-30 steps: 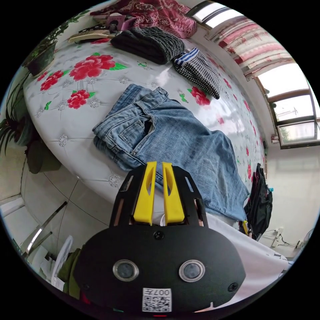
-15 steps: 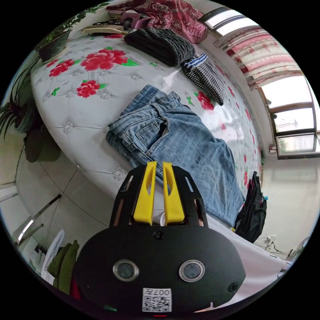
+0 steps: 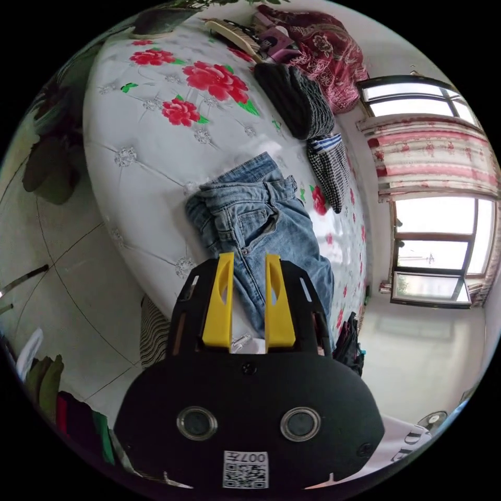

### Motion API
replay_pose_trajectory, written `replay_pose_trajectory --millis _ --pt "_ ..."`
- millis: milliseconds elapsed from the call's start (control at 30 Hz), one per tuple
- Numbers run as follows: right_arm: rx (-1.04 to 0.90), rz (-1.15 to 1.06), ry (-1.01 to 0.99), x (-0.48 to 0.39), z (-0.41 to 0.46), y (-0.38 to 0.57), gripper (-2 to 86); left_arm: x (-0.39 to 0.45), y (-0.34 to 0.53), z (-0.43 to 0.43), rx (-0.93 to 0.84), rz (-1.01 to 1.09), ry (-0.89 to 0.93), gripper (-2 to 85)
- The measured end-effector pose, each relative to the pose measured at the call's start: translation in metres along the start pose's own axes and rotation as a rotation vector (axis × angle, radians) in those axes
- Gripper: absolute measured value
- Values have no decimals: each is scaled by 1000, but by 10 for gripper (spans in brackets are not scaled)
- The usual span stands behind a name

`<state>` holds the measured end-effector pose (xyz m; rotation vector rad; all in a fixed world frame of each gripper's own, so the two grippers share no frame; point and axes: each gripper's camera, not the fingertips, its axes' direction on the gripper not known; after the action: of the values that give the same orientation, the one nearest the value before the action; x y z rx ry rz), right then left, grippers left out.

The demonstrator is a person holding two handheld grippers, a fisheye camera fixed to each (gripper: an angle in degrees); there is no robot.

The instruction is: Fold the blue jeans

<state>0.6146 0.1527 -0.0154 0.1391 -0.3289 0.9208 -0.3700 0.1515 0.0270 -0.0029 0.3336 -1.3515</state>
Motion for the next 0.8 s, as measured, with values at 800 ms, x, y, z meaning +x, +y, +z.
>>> replay_pose_trajectory --millis 800 --pt "-675 -1256 165 -312 235 237 4 -83 -86 7 25 -124 258 158"
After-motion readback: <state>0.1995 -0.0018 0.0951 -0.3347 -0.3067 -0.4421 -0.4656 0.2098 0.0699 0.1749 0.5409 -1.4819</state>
